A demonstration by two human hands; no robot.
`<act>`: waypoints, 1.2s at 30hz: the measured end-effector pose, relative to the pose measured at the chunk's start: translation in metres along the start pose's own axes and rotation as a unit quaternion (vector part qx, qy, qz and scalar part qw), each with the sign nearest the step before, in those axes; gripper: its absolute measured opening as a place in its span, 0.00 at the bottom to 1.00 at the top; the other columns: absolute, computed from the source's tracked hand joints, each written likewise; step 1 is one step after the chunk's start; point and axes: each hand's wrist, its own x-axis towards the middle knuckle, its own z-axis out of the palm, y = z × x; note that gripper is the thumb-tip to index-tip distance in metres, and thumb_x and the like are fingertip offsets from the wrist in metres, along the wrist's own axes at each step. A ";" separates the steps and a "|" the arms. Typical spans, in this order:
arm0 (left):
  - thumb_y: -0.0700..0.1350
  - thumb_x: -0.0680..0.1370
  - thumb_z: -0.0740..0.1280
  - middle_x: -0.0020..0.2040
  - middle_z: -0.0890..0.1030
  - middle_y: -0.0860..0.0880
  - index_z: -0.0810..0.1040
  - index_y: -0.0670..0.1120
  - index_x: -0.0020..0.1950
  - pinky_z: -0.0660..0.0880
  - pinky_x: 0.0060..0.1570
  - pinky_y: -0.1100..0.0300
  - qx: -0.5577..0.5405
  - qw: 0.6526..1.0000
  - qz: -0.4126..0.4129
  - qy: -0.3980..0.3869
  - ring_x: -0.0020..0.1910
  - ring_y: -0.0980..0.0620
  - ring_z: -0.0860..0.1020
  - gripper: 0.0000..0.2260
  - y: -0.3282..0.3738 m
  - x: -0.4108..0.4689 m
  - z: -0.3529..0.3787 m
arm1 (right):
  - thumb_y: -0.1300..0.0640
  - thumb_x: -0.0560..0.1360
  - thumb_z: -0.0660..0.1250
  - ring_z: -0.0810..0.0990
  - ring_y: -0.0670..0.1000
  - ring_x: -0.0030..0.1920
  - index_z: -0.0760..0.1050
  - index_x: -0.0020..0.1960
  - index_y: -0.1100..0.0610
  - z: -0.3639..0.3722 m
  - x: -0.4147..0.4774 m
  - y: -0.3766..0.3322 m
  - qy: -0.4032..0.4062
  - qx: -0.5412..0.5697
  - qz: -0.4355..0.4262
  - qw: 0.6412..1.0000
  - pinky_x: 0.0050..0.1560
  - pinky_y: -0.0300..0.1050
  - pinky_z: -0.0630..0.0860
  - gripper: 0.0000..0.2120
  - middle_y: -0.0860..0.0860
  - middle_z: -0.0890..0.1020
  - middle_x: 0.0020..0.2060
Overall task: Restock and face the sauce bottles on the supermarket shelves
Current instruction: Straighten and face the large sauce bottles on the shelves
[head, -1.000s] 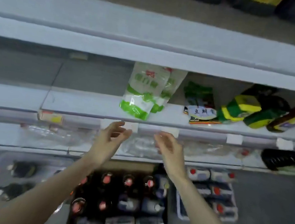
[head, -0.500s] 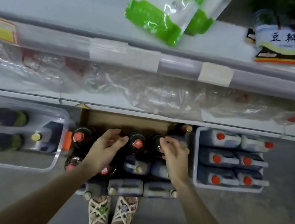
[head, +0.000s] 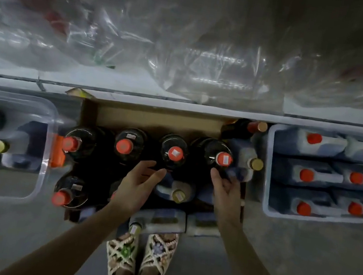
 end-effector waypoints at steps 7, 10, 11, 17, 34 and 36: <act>0.52 0.77 0.66 0.50 0.80 0.57 0.73 0.53 0.59 0.75 0.56 0.55 -0.018 1.000 0.007 -0.003 0.53 0.58 0.78 0.11 -0.022 0.027 0.014 | 0.38 0.73 0.66 0.65 0.54 0.72 0.52 0.78 0.51 0.015 0.042 0.013 0.005 0.009 0.029 1.000 0.73 0.51 0.60 0.41 0.51 0.67 0.72; 0.51 0.77 0.66 0.50 0.80 0.55 0.73 0.52 0.59 0.74 0.54 0.57 -0.031 0.999 0.007 0.003 0.52 0.57 0.78 0.11 -0.025 0.032 0.016 | 0.37 0.74 0.64 0.59 0.55 0.75 0.47 0.79 0.49 0.020 0.050 0.016 0.009 0.029 0.043 0.999 0.72 0.50 0.57 0.42 0.50 0.62 0.75; 0.50 0.78 0.66 0.50 0.80 0.55 0.73 0.52 0.59 0.74 0.54 0.58 -0.030 1.000 0.008 0.003 0.52 0.57 0.78 0.11 -0.025 0.033 0.015 | 0.36 0.73 0.64 0.58 0.55 0.75 0.45 0.79 0.49 0.023 0.051 0.015 0.011 0.040 0.041 0.998 0.72 0.50 0.56 0.44 0.50 0.60 0.76; 0.50 0.78 0.66 0.51 0.80 0.54 0.73 0.50 0.61 0.75 0.55 0.58 -0.017 1.000 0.013 0.004 0.53 0.56 0.78 0.13 -0.023 0.036 0.010 | 0.41 0.74 0.67 0.61 0.52 0.74 0.45 0.79 0.48 0.030 0.059 0.021 0.030 0.106 0.026 0.994 0.68 0.46 0.61 0.43 0.49 0.62 0.75; 0.52 0.78 0.65 0.51 0.80 0.53 0.73 0.49 0.62 0.74 0.55 0.59 -0.004 0.999 0.043 -0.004 0.54 0.56 0.78 0.15 0.023 -0.006 -0.008 | 0.47 0.72 0.72 0.78 0.38 0.44 0.69 0.64 0.51 0.003 0.016 -0.061 0.058 0.168 -0.074 0.981 0.35 0.29 0.74 0.24 0.41 0.77 0.50; 0.52 0.77 0.66 0.50 0.80 0.53 0.74 0.48 0.62 0.73 0.52 0.61 -0.022 0.998 0.053 -0.004 0.52 0.57 0.78 0.16 0.043 -0.022 -0.009 | 0.46 0.70 0.74 0.79 0.39 0.35 0.72 0.64 0.54 -0.004 -0.006 -0.087 0.068 0.168 -0.079 0.980 0.35 0.35 0.75 0.26 0.45 0.81 0.48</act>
